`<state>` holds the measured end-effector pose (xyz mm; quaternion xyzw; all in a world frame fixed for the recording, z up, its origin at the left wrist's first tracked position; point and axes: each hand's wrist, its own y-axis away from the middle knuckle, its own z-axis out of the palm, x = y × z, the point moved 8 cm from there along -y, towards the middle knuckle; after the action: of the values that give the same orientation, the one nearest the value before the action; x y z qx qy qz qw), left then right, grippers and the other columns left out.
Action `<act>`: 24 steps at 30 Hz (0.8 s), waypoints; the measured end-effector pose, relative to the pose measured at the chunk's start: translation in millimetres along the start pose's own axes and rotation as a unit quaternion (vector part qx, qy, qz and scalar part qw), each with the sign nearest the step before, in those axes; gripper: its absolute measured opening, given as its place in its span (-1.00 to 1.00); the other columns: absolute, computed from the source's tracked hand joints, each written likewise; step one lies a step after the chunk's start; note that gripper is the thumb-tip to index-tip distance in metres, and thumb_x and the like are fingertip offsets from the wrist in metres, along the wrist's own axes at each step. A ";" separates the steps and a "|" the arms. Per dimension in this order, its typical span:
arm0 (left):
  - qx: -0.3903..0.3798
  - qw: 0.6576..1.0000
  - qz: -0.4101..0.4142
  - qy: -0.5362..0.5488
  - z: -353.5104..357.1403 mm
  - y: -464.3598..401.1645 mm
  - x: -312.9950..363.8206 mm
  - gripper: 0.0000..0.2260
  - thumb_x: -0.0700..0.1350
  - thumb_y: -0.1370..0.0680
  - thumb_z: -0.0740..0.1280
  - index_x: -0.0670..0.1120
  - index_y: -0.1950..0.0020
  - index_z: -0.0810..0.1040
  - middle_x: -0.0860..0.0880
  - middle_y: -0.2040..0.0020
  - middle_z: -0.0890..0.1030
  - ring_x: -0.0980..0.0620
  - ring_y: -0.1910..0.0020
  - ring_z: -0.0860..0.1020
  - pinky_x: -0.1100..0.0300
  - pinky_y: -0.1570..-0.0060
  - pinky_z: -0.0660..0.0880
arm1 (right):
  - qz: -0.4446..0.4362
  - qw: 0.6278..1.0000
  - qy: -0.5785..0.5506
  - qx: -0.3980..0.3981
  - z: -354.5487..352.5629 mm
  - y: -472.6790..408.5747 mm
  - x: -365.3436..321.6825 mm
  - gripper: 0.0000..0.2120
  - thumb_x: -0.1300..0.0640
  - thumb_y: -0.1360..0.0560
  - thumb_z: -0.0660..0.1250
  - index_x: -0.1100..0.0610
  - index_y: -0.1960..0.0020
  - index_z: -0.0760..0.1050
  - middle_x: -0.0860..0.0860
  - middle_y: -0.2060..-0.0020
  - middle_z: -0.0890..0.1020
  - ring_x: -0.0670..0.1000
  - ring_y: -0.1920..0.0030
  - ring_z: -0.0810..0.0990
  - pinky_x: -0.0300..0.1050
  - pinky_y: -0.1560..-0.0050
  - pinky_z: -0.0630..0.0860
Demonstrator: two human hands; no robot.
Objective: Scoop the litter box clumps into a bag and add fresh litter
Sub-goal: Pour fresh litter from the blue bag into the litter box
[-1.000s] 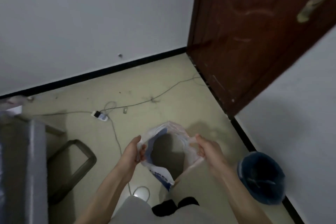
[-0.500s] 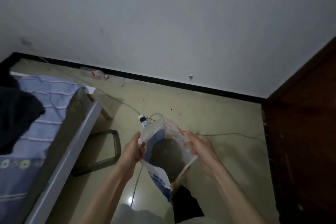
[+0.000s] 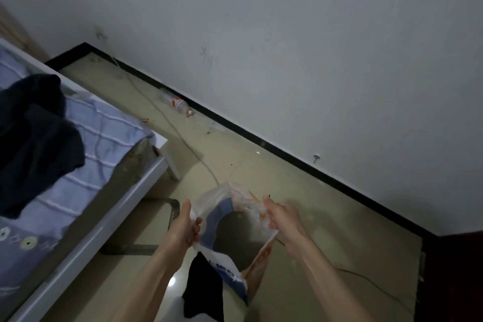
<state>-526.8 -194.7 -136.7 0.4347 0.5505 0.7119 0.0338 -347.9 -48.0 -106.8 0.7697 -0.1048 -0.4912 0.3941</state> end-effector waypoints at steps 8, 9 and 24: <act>0.003 1.000 -0.002 0.007 9.7 -120.9 118.0 -0.56 0.14 -0.60 0.07 -0.21 -0.07 0.51 -0.27 0.03 0.57 -0.22 0.00 0.54 -0.02 -0.09 0.45 | 0.043 0.998 0.012 0.038 42.5 -125.0 -82.5 -0.77 0.05 -0.56 0.23 0.16 0.17 0.53 0.04 0.28 0.56 -0.02 0.27 0.52 -0.20 0.28 0.44; 0.008 1.000 -0.003 -0.004 8.8 -134.4 129.8 -0.52 0.13 -0.61 0.05 -0.24 -0.20 0.47 -0.32 -0.14 0.52 -0.30 -0.19 0.45 -0.07 -0.25 0.37 | 0.052 0.998 0.012 0.041 46.2 -137.9 -89.2 -0.77 0.06 -0.56 0.23 0.17 0.17 0.53 0.05 0.27 0.56 -0.02 0.27 0.51 -0.19 0.27 0.45; 0.132 0.990 -0.015 0.046 59.8 -271.6 248.7 -0.49 0.11 -0.63 0.03 -0.30 -0.29 0.40 -0.06 0.33 0.36 0.05 0.35 0.34 0.24 0.33 0.30 | 0.039 0.993 0.091 -0.065 76.6 -322.3 -213.3 -0.76 -0.03 -0.52 0.22 0.02 0.26 0.53 0.03 0.25 0.56 0.04 0.18 0.53 -0.03 0.05 0.48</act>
<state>-758.6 87.8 -212.0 0.3942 0.6470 0.6516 -0.0386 -590.6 245.6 -207.7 0.7790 -0.0660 -0.4095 0.4702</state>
